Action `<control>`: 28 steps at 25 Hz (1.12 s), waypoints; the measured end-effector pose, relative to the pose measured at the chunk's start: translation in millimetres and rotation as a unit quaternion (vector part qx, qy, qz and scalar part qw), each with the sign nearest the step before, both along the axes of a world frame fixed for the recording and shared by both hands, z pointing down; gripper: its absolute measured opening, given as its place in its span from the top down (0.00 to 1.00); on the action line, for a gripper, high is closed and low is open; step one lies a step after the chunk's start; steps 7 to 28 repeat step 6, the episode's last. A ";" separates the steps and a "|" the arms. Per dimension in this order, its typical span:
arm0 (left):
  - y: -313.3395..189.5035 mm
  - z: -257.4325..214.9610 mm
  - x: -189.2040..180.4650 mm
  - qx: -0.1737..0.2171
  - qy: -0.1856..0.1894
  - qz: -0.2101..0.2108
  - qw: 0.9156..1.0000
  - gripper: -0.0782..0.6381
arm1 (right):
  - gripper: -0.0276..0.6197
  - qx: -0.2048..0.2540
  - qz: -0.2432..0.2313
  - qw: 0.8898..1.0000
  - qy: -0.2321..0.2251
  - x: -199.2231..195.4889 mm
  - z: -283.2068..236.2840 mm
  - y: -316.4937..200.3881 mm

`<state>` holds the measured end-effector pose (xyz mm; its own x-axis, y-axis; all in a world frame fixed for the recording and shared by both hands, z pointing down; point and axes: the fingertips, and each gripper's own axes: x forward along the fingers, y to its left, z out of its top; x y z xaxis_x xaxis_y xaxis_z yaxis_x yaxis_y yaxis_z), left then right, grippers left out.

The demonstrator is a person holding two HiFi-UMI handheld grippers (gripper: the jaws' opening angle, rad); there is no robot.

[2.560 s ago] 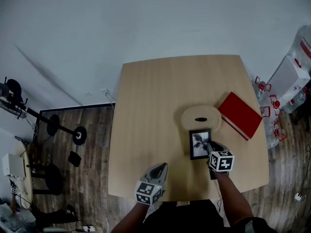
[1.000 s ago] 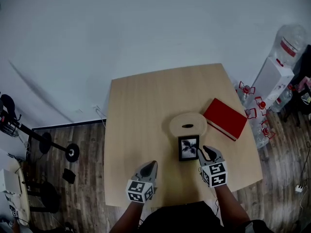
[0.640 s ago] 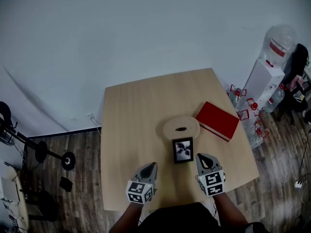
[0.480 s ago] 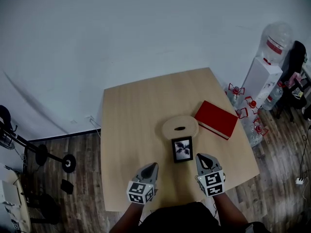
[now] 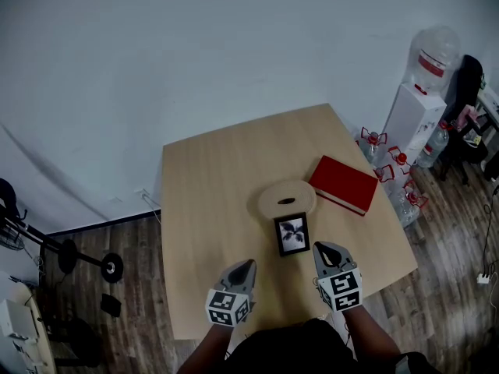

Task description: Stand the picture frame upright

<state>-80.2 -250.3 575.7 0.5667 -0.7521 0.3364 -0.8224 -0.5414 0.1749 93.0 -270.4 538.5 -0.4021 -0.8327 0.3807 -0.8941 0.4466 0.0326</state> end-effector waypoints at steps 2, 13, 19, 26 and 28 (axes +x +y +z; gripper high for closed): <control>1.1 -0.8 0.6 0.002 0.000 0.003 1.000 0.88 | 0.94 0.002 0.001 1.000 0.000 -0.5 -0.9 0.4; 3.7 -4.0 -0.8 0.003 0.002 0.005 1.000 0.88 | 0.94 0.004 0.001 1.000 -0.002 -2.5 -3.2 2.1; 3.7 -4.0 -0.8 0.003 0.002 0.005 1.000 0.88 | 0.94 0.004 0.001 1.000 -0.002 -2.5 -3.2 2.1; 3.7 -4.0 -0.8 0.003 0.002 0.005 1.000 0.88 | 0.94 0.004 0.001 1.000 -0.002 -2.5 -3.2 2.1; 3.7 -4.0 -0.8 0.003 0.002 0.005 1.000 0.88 | 0.94 0.004 0.001 1.000 -0.002 -2.5 -3.2 2.1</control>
